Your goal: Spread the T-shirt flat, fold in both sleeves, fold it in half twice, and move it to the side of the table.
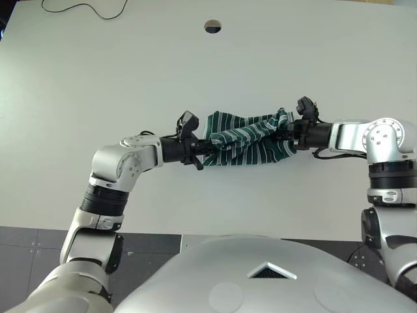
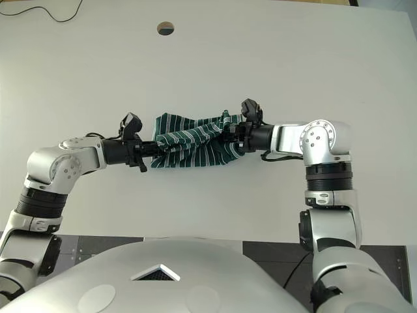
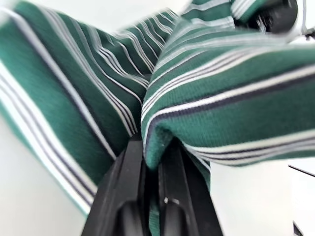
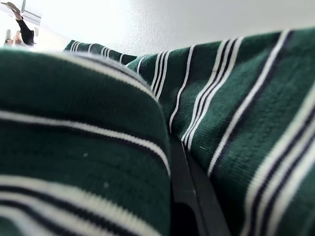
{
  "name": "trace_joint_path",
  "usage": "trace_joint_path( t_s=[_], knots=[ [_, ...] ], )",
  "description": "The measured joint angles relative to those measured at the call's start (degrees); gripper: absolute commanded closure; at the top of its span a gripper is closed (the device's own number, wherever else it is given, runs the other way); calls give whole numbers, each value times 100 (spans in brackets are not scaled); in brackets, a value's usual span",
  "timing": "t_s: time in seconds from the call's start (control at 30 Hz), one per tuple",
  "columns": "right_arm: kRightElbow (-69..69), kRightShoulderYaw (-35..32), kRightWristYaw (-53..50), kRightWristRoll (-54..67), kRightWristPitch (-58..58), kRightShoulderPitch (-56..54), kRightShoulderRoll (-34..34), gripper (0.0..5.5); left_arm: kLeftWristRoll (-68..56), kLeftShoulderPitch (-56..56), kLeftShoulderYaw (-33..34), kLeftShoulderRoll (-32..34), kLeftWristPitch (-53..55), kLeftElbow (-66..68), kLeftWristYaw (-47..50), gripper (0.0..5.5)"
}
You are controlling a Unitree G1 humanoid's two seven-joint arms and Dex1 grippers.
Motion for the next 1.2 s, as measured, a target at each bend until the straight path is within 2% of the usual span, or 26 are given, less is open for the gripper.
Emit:
trace_joint_path(
  t_s=[0.27, 0.3, 0.37, 0.4, 0.63, 0.83, 1.03, 1.17, 1.2],
  knots=[
    [88, 93, 583, -398, -225, -18, -47, 527, -113, -183, 550, -403, 334, 370, 253, 540],
    [90, 64, 641, -407, -221, -18, -58, 490, -112, -193, 586, -471, 336, 420, 283, 540],
    [90, -31, 728, -414, -184, -18, -75, 461, -110, -203, 662, -551, 337, 506, 323, 540],
    [90, -67, 740, -435, -165, -18, -85, 442, -109, -209, 683, -562, 337, 533, 327, 510],
    [163, -390, 779, -474, -54, -18, -103, 337, -46, -251, 911, -722, 330, 766, 451, 425],
    [465, -970, 616, -480, -23, -102, -14, 241, -51, -303, 1181, -868, 332, 973, 545, 419],
    [587, -1474, 463, -583, -327, -143, -4, 236, -36, -383, 1353, -922, 285, 1080, 570, 419],
    [125, -1668, 591, -604, -780, -58, -56, 236, 6, -394, 1478, -944, 96, 1141, 560, 419],
    [-75, -1677, 706, -607, -943, 23, -97, 257, 5, -397, 1559, -944, 79, 1147, 554, 419]
  ],
)
